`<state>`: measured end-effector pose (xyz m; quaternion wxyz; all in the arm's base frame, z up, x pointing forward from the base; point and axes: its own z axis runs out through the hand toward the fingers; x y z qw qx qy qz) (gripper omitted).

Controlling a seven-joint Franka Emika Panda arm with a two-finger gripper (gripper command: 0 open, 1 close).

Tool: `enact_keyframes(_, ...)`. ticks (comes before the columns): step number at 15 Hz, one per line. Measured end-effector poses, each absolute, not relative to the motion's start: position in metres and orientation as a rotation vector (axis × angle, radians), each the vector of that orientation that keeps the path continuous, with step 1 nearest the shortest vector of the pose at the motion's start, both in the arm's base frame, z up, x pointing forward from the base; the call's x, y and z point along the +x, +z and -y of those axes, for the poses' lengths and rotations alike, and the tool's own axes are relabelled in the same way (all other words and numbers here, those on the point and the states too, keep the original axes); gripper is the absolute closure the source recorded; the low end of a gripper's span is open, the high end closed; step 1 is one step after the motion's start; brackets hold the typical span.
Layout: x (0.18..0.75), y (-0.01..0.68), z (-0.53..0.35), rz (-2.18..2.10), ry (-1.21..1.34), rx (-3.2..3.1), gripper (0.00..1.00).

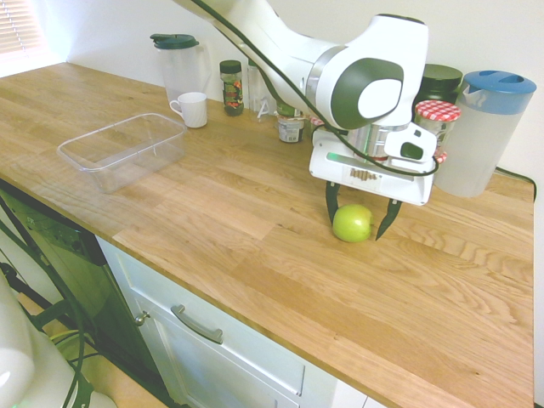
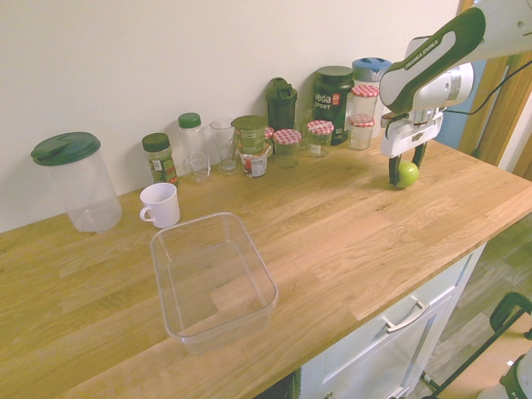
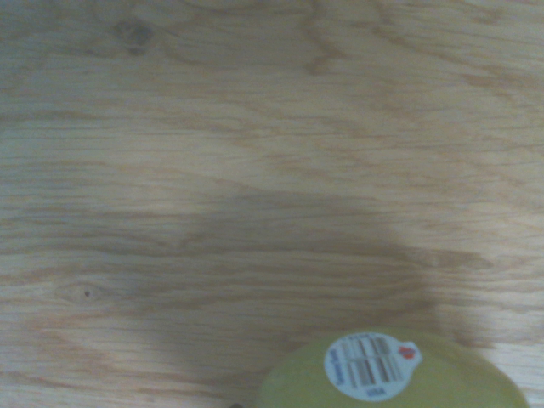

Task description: Put the apple into the container

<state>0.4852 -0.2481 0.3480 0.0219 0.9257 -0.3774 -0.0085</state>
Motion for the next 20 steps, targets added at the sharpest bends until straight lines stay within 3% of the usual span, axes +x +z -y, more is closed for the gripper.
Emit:
enact_keyframes(5,0.491,0.352,0.235,1.177,-0.019,2.872,1.0)
enact_keyframes(8,0.494,0.403,0.193,1.124,0.015,2.921,1.0)
enact_keyframes(12,0.492,0.486,0.027,0.96,0.102,3.024,1.0)
enact_keyframes(16,0.47,0.472,-0.141,0.771,0.087,3.072,1.0)
enact_keyframes(20,0.431,0.481,-0.245,0.614,0.03,3.149,1.0)
